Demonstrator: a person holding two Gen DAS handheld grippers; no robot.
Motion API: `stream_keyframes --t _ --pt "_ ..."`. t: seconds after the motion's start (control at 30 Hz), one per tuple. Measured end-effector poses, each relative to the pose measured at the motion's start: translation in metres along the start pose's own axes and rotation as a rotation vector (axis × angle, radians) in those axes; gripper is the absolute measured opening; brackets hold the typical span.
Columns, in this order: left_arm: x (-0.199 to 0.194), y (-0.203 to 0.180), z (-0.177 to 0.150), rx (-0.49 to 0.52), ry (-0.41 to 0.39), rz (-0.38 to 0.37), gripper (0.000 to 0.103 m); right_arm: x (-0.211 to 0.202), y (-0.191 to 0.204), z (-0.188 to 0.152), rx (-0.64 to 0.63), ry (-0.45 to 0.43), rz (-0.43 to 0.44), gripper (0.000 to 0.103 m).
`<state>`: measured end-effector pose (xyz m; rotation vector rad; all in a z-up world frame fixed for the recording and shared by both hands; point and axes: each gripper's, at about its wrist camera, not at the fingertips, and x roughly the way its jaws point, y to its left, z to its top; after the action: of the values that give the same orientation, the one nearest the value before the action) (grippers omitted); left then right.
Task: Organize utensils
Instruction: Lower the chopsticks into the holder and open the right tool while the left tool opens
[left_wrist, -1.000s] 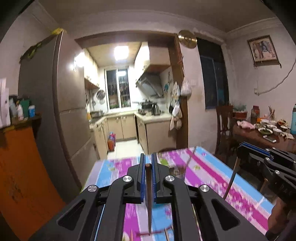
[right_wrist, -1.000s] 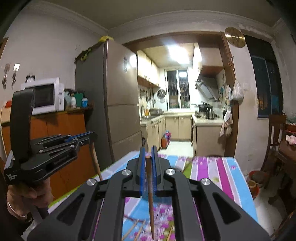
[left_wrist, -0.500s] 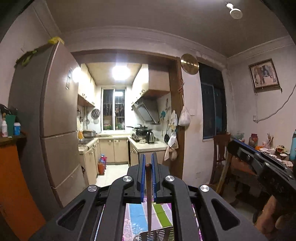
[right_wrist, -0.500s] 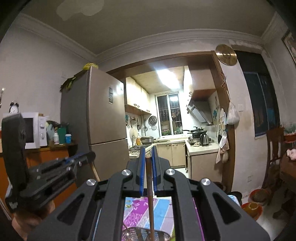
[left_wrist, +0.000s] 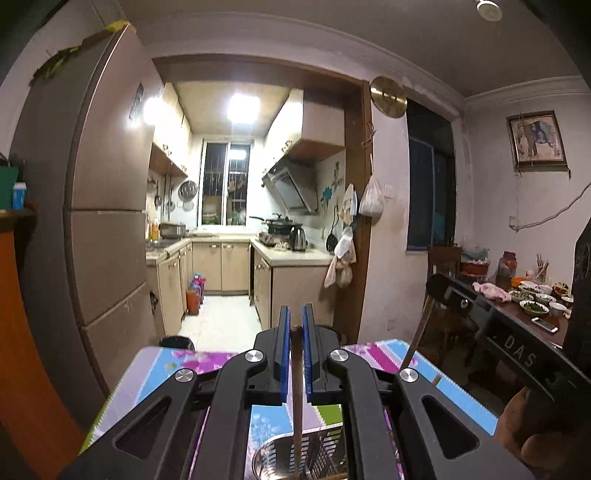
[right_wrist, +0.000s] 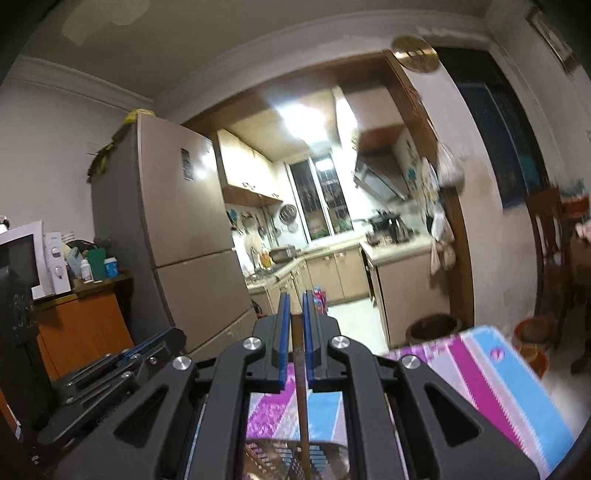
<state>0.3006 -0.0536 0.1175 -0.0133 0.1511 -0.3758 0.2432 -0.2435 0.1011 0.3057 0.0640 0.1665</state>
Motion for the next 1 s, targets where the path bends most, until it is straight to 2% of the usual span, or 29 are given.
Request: stream_keyframes --t 0.2,0.27,0.33,0.37,0.4,0.7,1.0 --pt "0.013 0.001 -0.035 0.009 0.045 0.015 0.008 0.006 -0.01 -0.028 0.04 0.069 -0.017 0.006" --pt "0.015 -0.002 -0.042 0.035 0.054 0.05 0.008 0.003 -0.01 -0.032 0.025 0.077 -0.037 0.007" --pt "0.014 -0.004 -0.044 0.061 0.06 0.072 0.008 -0.001 -0.01 -0.028 0.008 0.064 -0.056 0.012" --pt "0.013 -0.005 -0.043 0.07 0.056 0.085 0.008 -0.005 -0.011 -0.025 0.006 0.051 -0.06 0.019" --pt "0.01 -0.005 -0.041 0.079 0.048 0.097 0.008 -0.011 -0.011 -0.02 0.003 0.034 -0.063 0.02" --pt "-0.032 -0.015 -0.017 0.142 -0.045 0.211 0.008 -0.071 -0.014 0.02 -0.03 -0.082 -0.085 0.02" --pt "-0.101 -0.036 -0.017 0.223 -0.126 0.291 0.008 -0.138 0.005 0.017 -0.144 -0.106 -0.084 0.021"
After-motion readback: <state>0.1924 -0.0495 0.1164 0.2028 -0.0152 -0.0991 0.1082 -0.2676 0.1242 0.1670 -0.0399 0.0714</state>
